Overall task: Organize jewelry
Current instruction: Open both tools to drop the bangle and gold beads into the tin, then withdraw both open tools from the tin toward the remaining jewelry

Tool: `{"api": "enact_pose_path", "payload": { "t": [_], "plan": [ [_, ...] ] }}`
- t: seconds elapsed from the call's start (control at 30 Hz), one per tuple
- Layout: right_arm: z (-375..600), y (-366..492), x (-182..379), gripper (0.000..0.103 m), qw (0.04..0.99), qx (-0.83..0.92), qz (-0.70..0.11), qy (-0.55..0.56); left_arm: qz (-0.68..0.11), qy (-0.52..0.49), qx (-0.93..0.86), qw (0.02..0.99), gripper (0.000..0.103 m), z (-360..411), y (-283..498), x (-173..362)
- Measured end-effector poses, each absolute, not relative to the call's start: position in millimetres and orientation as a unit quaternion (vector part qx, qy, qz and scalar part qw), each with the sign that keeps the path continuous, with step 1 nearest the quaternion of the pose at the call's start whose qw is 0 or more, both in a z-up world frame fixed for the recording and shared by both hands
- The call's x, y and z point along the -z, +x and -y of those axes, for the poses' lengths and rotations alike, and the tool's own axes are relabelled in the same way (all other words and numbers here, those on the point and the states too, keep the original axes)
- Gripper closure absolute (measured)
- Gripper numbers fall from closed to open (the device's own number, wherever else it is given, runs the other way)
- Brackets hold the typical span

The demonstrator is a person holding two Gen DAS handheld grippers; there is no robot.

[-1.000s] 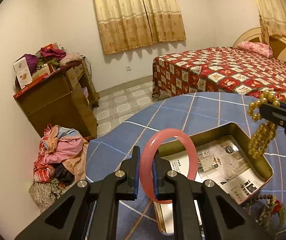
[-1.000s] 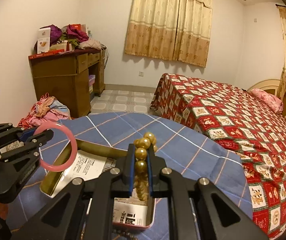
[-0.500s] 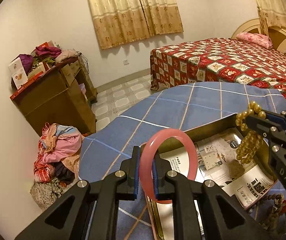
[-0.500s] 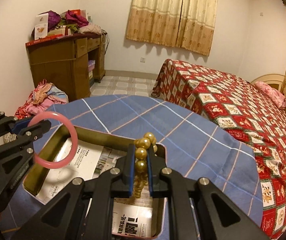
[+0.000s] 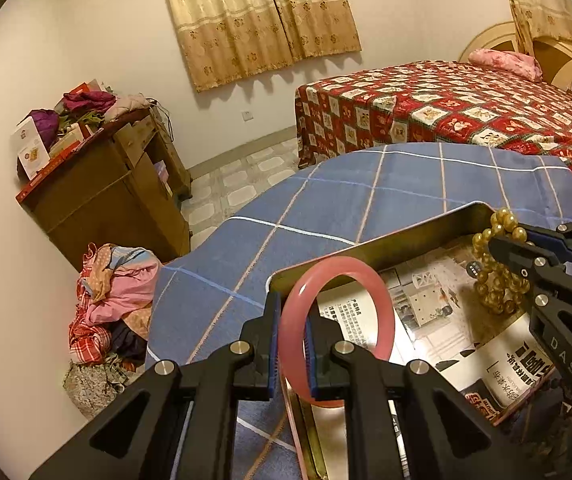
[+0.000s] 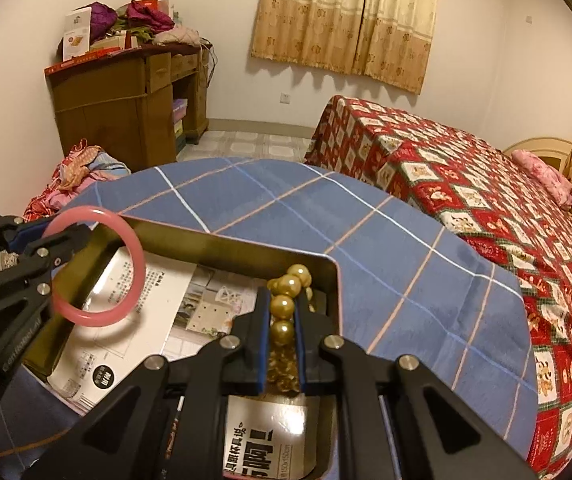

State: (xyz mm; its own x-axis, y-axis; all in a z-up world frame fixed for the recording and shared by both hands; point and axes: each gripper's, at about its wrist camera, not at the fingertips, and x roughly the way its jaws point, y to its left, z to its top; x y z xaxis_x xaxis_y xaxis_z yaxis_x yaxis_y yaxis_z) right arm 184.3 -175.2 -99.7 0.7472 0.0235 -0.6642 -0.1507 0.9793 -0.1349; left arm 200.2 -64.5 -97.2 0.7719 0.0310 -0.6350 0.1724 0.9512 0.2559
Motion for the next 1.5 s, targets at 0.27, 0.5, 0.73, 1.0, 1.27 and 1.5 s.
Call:
{"api": "enact_pose_path", "payload": {
  "t": [0.27, 0.5, 0.73, 1.0, 1.27, 1.5],
  "plan": [
    [177, 178, 99, 0.073, 0.932, -0.044, -0.35, -0.088, -0.308, 0.151, 0.028, 0.939, 0.024, 63, 184, 88],
    [183, 166, 94, 0.063, 0.934, -0.034, -0.348, -0.077, -0.31, 0.155, 0.024, 0.938, 0.024, 58, 174, 82],
    [184, 152, 90, 0.054, 0.935, -0.034, -0.342, -0.081, -0.312, 0.157, 0.026, 0.937, 0.024, 55, 163, 86],
    [206, 120, 87, 0.046, 0.94, -0.021, -0.337, -0.059, -0.318, 0.146, 0.011, 0.937, 0.024, 28, 133, 91],
    [221, 85, 98, 0.044, 0.938, -0.005, -0.345, -0.037, -0.329, 0.123, 0.023, 0.936, 0.024, 15, 98, 94],
    [224, 54, 101, 0.043, 0.94, 0.001, -0.338, -0.037, -0.339, 0.12, 0.036, 0.933, 0.024, 18, 72, 102]
  ]
}}
